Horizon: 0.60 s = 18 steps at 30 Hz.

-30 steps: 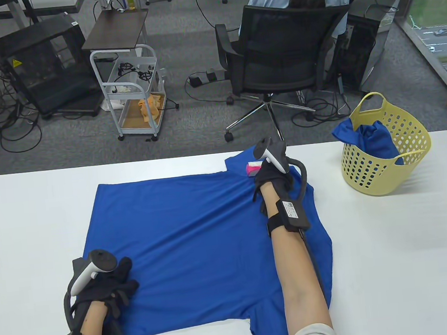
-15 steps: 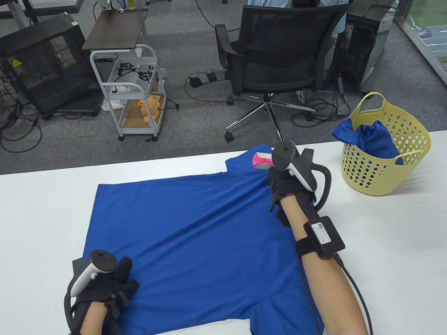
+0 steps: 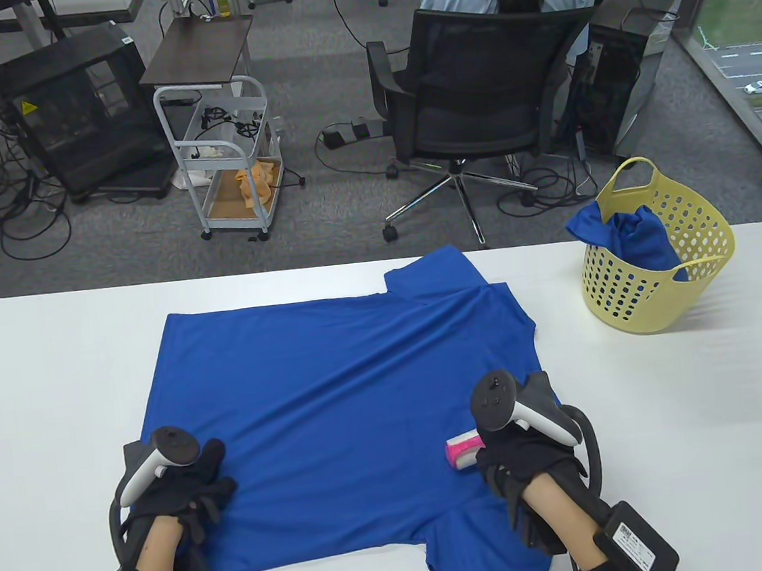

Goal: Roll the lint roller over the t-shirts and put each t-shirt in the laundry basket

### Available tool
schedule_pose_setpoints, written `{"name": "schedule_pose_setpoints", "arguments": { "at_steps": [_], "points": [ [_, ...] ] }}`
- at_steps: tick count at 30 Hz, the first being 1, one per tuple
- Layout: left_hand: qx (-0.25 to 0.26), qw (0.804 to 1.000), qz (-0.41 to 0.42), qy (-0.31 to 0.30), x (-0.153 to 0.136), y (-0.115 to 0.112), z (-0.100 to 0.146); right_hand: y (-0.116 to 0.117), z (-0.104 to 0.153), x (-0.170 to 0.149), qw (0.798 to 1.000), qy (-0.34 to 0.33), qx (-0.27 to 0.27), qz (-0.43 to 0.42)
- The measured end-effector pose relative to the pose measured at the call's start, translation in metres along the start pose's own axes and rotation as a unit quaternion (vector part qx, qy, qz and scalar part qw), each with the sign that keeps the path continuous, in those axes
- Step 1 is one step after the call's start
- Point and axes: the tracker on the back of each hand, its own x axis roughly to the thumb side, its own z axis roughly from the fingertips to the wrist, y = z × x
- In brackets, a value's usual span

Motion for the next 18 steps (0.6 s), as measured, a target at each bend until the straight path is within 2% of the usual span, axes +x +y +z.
{"name": "schedule_pose_setpoints", "arguments": {
  "at_steps": [4, 7, 11, 14, 16, 18],
  "points": [
    [-0.001, 1.000, 0.001, 0.001, 0.000, 0.000, 0.000, -0.004, -0.025, 0.001, 0.999, 0.030, -0.028, 0.021],
    [-0.001, 1.000, 0.002, 0.001, 0.000, 0.000, 0.000, -0.015, -0.061, 0.001, 0.997, 0.049, -0.059, -0.013],
    [-0.001, 1.000, 0.002, 0.001, -0.001, -0.001, 0.000, -0.041, -0.124, -0.009, 0.987, 0.078, -0.123, -0.059],
    [-0.002, 1.000, 0.002, 0.001, -0.001, -0.001, 0.000, -0.055, -0.160, -0.014, 0.979, 0.088, -0.147, -0.107],
    [-0.001, 1.000, 0.002, 0.000, -0.001, -0.001, 0.000, -0.062, -0.174, -0.015, 0.975, 0.094, -0.164, -0.119],
    [-0.002, 1.000, 0.002, 0.000, -0.001, -0.001, 0.000, -0.068, -0.192, -0.015, 0.979, 0.087, -0.126, -0.135]
  ]
}}
